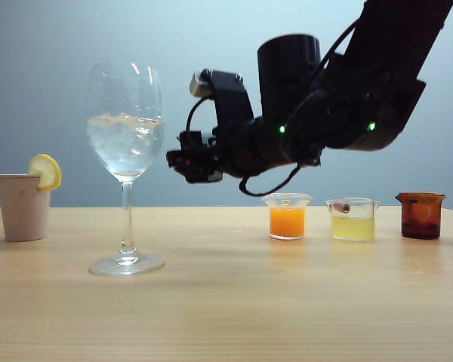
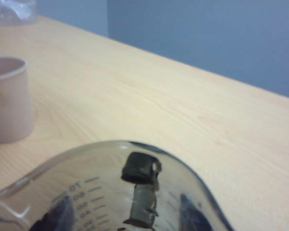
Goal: Pick up the first measuring cup from the left, pour the coconut rum inside into the goblet, and finally put the measuring cup back in its original place.
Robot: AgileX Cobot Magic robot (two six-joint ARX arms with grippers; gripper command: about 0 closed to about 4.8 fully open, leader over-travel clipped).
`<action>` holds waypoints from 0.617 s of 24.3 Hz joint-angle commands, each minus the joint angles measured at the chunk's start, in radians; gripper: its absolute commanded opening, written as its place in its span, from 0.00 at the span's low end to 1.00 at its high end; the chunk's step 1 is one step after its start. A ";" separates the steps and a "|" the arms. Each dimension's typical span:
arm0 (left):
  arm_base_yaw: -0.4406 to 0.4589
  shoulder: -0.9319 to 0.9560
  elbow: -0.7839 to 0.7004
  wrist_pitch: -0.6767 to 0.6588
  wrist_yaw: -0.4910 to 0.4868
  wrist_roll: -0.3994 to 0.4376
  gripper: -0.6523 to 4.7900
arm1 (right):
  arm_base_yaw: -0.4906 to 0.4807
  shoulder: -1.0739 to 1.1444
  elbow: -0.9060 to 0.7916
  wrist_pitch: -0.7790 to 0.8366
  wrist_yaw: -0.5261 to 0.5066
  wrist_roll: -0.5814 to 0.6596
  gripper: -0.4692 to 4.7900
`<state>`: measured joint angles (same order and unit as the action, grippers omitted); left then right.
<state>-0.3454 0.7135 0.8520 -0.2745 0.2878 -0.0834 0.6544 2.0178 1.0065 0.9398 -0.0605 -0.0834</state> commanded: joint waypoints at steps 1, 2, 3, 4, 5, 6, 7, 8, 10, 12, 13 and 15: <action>0.001 -0.002 0.006 0.007 0.005 0.000 0.11 | 0.001 0.009 0.008 0.060 0.002 0.005 0.31; 0.001 -0.002 0.006 0.007 0.005 0.000 0.11 | 0.001 0.013 0.008 0.060 0.002 0.005 0.31; 0.001 -0.002 0.006 0.007 0.005 0.000 0.11 | 0.001 0.014 0.008 0.059 0.002 0.005 0.31; 0.001 -0.002 0.006 0.007 0.005 0.000 0.11 | 0.001 0.016 0.008 0.055 0.002 0.005 0.31; 0.001 -0.002 0.006 0.007 0.005 0.000 0.11 | 0.001 0.019 0.008 0.056 0.002 0.005 0.31; 0.001 -0.002 0.006 0.007 0.005 0.000 0.11 | 0.001 0.021 0.008 0.060 0.002 0.005 0.31; 0.001 -0.002 0.006 0.007 0.005 0.000 0.11 | 0.001 0.028 0.014 0.059 0.006 0.005 0.31; 0.001 -0.002 0.006 0.007 0.005 0.000 0.11 | 0.001 0.032 0.020 0.053 0.006 0.005 0.31; 0.001 -0.002 0.006 0.007 0.005 0.000 0.11 | 0.002 0.051 0.051 0.049 0.005 0.006 0.31; 0.001 -0.002 0.006 0.007 0.005 0.000 0.11 | 0.003 0.062 0.075 0.029 0.005 0.005 0.31; 0.001 -0.002 0.006 0.007 0.005 -0.001 0.11 | 0.003 0.064 0.083 0.018 0.005 0.005 0.31; 0.001 -0.002 0.006 0.007 0.005 -0.003 0.11 | 0.003 0.073 0.100 -0.001 0.006 0.005 0.31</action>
<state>-0.3454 0.7135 0.8520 -0.2745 0.2878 -0.0837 0.6556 2.0872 1.0962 0.9390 -0.0540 -0.0826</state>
